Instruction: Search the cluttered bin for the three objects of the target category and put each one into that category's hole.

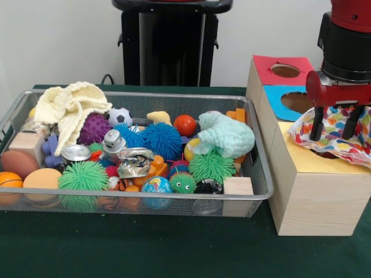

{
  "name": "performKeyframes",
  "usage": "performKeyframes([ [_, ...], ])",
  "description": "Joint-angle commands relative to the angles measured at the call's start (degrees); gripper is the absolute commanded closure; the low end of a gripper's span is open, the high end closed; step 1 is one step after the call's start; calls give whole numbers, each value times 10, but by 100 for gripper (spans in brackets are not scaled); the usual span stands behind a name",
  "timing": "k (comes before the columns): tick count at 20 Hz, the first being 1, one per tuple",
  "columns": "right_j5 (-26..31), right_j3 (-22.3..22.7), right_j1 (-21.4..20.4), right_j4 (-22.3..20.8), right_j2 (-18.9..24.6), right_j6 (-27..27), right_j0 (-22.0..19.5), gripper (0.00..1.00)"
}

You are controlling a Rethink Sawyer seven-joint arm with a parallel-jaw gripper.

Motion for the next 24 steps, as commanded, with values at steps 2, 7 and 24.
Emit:
performKeyframes([
  [2,-25,42,-5,-4,23,100,-18,0],
  [7,-23,37,-6,-9,17,103,-13,0],
  [24,-17,34,-4,-6,15,109,-11,100],
])
